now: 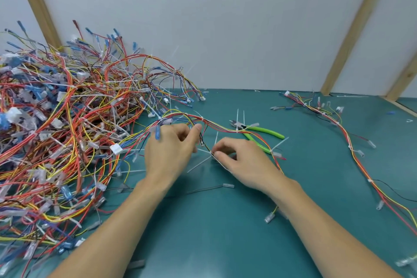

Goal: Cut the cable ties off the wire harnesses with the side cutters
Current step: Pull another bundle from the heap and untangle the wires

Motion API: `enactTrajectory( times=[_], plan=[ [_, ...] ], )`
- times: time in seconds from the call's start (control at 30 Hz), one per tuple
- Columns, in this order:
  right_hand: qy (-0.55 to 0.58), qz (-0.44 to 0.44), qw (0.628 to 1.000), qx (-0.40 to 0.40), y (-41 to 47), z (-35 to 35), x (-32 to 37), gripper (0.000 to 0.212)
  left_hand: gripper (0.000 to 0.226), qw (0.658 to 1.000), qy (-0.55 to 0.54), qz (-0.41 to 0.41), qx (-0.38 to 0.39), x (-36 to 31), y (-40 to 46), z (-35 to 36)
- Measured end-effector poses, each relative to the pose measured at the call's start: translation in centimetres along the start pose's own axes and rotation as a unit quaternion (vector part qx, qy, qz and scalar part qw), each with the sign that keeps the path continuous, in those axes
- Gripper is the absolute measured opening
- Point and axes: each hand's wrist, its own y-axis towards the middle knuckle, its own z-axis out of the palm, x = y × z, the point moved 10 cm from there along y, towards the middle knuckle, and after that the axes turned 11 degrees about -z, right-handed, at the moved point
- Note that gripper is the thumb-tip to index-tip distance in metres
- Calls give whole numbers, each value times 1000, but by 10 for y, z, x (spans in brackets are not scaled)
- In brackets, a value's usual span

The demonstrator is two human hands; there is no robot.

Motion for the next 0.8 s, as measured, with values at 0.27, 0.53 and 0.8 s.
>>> enactTrajectory(
  times=[0.27, 0.53, 0.8],
  plan=[
    [37, -1, 997, 62, -1, 8, -1, 22, 30, 957, -48, 256, 129, -56, -34, 19],
    [171, -8, 958, -229, -2, -59, -12, 35, 15, 958, 142, 227, 107, -33, -19, 32],
    [56, 152, 929, -331, -22, -101, -102, 36, 25, 969, 83, 184, 141, -25, -22, 38]
  ],
)
